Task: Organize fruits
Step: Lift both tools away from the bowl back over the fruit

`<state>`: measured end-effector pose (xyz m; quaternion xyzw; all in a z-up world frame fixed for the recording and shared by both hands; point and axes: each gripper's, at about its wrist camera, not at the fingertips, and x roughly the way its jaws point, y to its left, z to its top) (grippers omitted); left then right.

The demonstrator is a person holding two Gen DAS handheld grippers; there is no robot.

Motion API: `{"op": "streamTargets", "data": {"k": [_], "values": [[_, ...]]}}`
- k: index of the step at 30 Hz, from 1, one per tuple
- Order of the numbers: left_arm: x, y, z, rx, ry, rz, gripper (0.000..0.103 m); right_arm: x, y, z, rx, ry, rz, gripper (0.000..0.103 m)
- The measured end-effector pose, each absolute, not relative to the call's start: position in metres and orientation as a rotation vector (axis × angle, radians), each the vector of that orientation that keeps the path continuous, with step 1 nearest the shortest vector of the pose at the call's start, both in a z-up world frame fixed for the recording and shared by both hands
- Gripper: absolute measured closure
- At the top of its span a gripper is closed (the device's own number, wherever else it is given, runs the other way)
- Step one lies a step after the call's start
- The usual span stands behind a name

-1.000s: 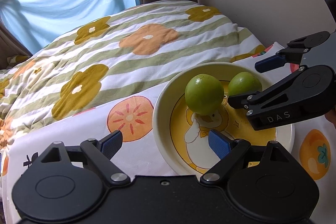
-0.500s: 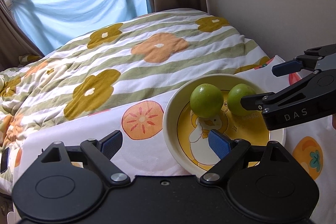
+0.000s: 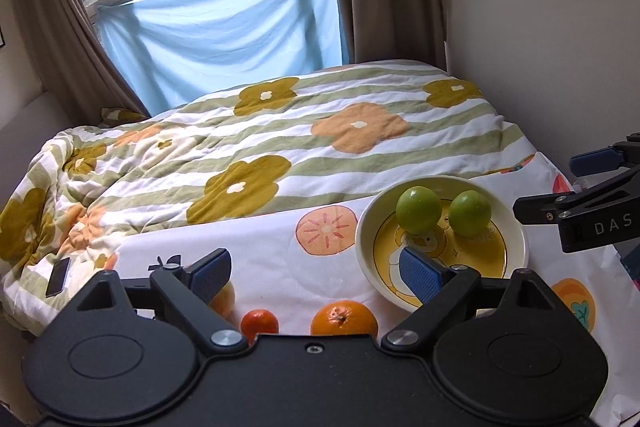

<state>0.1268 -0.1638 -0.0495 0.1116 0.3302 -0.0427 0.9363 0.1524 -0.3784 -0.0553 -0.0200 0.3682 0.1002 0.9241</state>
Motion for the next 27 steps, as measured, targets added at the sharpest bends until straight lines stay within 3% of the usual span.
{"op": "streamTargets", "data": {"k": [4, 15, 27], "values": [[0.106, -0.153, -0.042, 0.217, 0.662, -0.061, 0.001, 0.132, -0.372, -0.047, -0.022, 0.742, 0.187, 0.0], [0.073, -0.109, -0.043, 0.202, 0.628, -0.037, 0.001, 0.088, -0.332, -0.047, 0.0, 0.754, 0.154, 0.0], [0.063, -0.041, -0.079, 0.23, 0.631, -0.099, 0.001, 0.051, -0.253, -0.075, 0.067, 0.747, 0.089, 0.0]]}}
